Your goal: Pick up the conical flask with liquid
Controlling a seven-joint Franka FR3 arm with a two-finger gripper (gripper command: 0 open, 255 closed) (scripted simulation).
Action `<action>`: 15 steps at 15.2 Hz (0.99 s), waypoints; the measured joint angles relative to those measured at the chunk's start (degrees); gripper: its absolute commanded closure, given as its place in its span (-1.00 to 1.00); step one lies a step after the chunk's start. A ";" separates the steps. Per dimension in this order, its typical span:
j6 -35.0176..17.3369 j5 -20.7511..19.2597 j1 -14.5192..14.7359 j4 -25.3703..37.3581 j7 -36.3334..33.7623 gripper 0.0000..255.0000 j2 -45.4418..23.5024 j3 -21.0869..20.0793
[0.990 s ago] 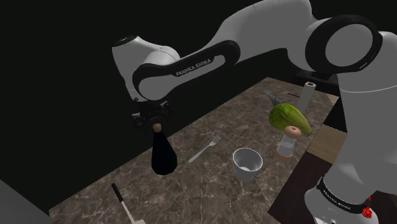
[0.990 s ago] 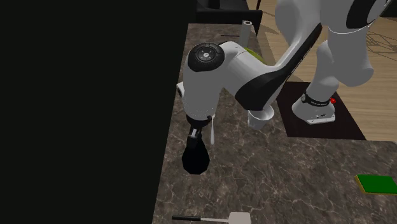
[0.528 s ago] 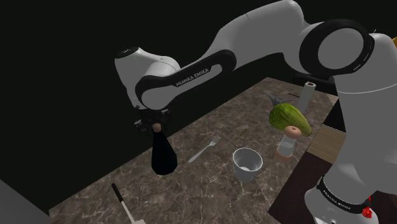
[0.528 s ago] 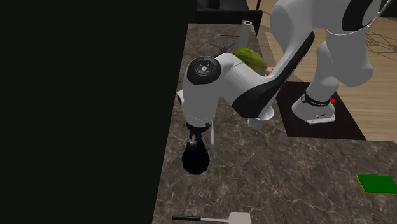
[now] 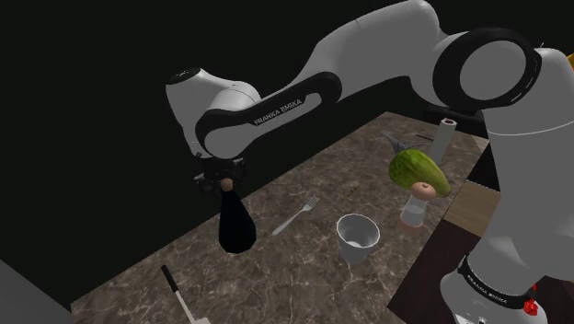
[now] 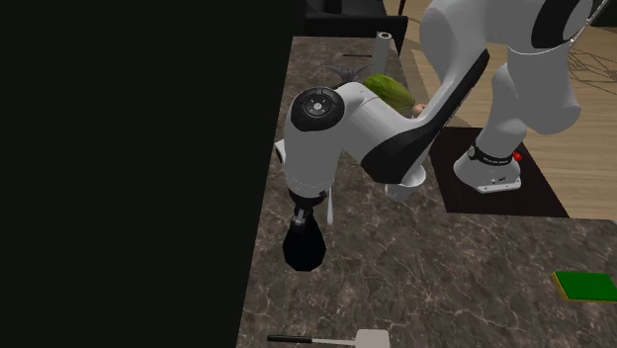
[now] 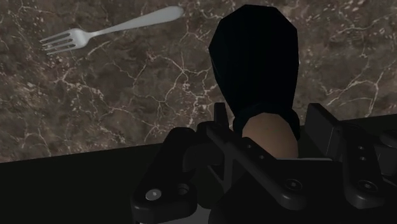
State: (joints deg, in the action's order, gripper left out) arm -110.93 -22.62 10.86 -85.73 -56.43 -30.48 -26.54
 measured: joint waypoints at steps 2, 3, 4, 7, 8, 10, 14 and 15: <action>0.24 0.05 0.00 0.12 0.05 1.00 0.03 -0.01; 0.68 0.20 -0.05 0.28 0.19 1.00 0.27 -0.07; 1.37 0.27 0.06 1.05 0.34 1.00 0.20 -0.10; 3.10 0.68 0.03 2.26 0.85 1.00 0.82 -0.28; 3.62 0.83 0.05 2.50 0.94 1.00 1.12 -0.38; 5.01 1.07 0.18 3.66 1.21 1.00 1.41 -0.50; 7.70 1.48 0.36 5.99 1.87 1.00 1.93 -0.69; 8.58 1.52 0.51 7.01 2.06 1.00 1.82 -0.71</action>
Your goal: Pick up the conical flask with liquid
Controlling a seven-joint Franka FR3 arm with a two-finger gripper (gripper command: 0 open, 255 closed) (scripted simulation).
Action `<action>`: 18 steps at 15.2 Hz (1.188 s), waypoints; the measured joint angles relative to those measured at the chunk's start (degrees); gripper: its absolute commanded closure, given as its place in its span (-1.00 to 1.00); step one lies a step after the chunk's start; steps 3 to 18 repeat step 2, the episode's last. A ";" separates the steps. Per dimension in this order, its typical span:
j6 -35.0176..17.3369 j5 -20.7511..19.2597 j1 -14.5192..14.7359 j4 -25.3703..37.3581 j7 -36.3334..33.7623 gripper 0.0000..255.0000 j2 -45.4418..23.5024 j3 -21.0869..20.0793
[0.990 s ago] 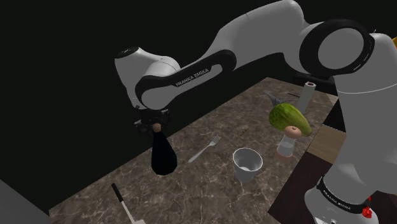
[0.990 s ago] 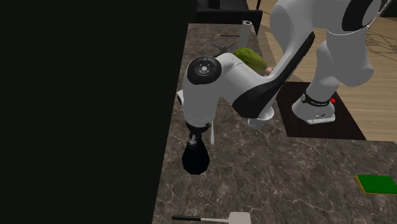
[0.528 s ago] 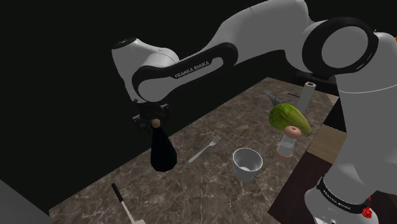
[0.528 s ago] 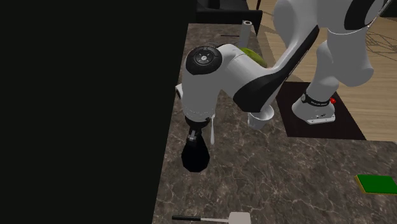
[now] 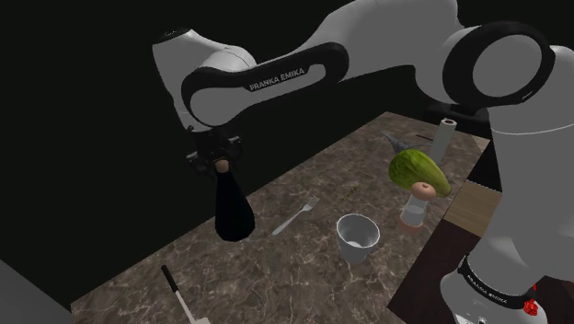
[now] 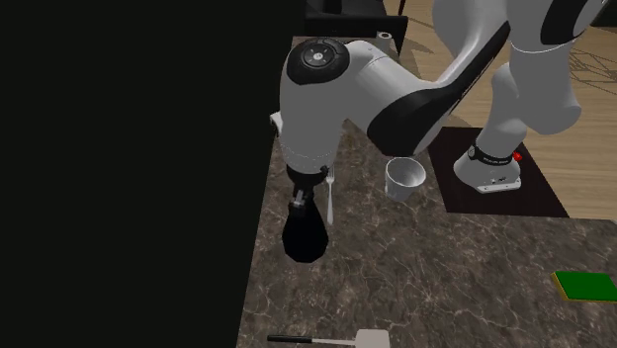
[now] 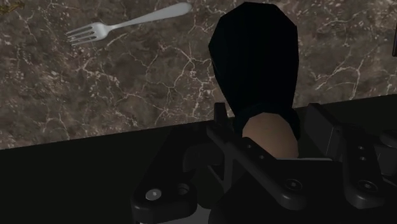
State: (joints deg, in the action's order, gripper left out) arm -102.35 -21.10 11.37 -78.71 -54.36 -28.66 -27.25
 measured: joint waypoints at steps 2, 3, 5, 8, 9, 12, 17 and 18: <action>1.03 0.17 0.08 0.80 0.19 1.00 0.27 -0.09; 1.03 0.17 0.08 0.80 0.19 1.00 0.27 -0.09; 1.03 0.17 0.08 0.80 0.19 1.00 0.27 -0.09; 1.03 0.17 0.08 0.80 0.19 1.00 0.27 -0.09; 1.03 0.17 0.08 0.80 0.19 1.00 0.27 -0.09; 1.03 0.17 0.08 0.80 0.19 1.00 0.27 -0.09; 1.03 0.17 0.08 0.80 0.19 1.00 0.27 -0.09; 1.03 0.17 0.08 0.80 0.19 1.00 0.27 -0.09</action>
